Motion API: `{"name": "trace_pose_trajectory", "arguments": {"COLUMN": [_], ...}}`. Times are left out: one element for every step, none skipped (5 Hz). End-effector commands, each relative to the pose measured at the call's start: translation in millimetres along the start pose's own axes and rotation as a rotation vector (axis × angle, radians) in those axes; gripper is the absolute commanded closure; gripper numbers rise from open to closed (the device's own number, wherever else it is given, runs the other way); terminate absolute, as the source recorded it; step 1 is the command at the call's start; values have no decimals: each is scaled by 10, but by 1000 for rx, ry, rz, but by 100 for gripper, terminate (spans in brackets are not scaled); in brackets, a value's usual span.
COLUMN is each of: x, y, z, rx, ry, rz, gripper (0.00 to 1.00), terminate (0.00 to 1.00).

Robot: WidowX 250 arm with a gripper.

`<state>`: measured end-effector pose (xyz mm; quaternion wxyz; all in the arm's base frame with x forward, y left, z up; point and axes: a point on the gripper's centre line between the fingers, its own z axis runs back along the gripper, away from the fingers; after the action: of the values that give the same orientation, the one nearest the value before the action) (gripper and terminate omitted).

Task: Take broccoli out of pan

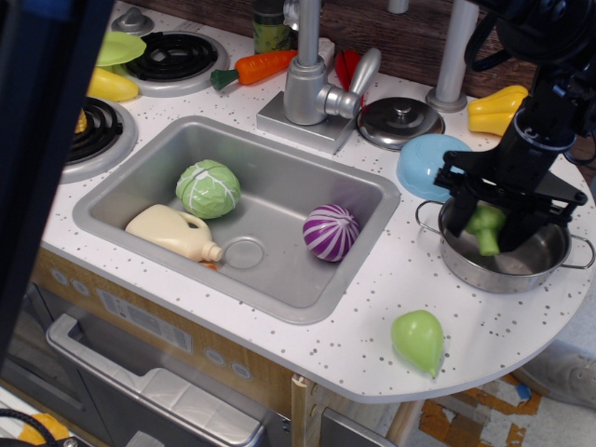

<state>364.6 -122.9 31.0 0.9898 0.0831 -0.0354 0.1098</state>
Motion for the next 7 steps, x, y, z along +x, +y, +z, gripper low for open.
{"name": "trace_pose_trajectory", "arguments": {"x": [45,-132,-249,-323,-436,-478,-478], "y": [257,547,695,691,625,622,622], "z": [729,580,330,107,-48,-40,-40], "rx": [8,65,46,17,-27,-44,-44], "ry": [-56,-33,-11,-6,-17,-18,-18], "rz": [15,21,0,7,16,-17,-17], "gripper": [100,100,100,100,100,100,0], "terminate": [0,0,0,0,0,0,0]}}
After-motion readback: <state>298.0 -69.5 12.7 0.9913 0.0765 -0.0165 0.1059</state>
